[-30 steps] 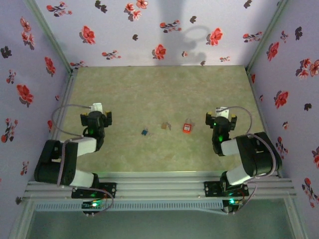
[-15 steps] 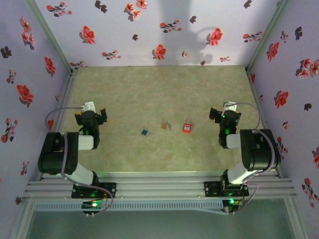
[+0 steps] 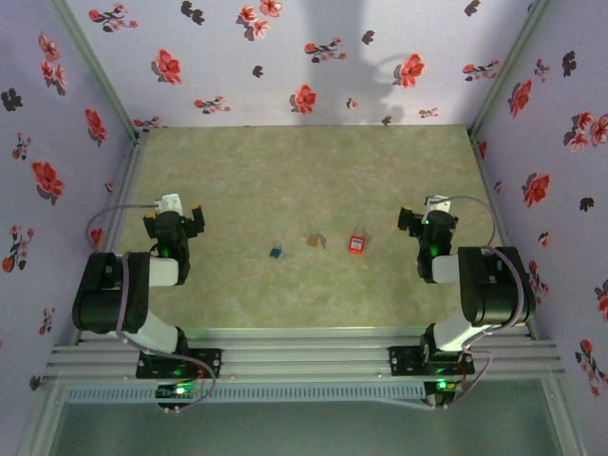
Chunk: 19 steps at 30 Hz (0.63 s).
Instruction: Lock with the key
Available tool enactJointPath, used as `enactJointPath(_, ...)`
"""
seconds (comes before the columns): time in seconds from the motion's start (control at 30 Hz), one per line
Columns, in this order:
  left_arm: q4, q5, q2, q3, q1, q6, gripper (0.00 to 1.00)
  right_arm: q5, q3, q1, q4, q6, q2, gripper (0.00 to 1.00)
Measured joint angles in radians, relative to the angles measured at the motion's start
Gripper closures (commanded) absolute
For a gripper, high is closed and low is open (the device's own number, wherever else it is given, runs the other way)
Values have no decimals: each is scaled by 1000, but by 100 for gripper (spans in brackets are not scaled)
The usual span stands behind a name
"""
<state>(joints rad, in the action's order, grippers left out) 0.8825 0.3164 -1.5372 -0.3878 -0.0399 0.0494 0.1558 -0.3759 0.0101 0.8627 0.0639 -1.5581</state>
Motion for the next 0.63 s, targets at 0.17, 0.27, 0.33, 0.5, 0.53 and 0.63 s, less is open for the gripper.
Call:
enactJointPath(0.17, 0, -3, 0, 0, 0, 0, 0, 0, 0, 0, -1, 0, 0, 1)
enactJointPath(0.27, 0, -3, 0, 0, 0, 0, 0, 0, 0, 0, -1, 0, 0, 1)
enactJointPath(0.33, 0, -3, 0, 0, 0, 0, 0, 0, 0, 0, -1, 0, 0, 1)
enactJointPath(0.5, 0, -3, 0, 0, 0, 0, 0, -1, -1, 0, -1, 0, 0, 1)
enactJointPath(0.53, 0, -3, 0, 0, 0, 0, 0, -3, -2, 0, -2, 0, 0, 1)
enactJointPath(0.63, 0, -3, 0, 0, 0, 0, 0, -7, -5, 0, -5, 0, 0, 1)
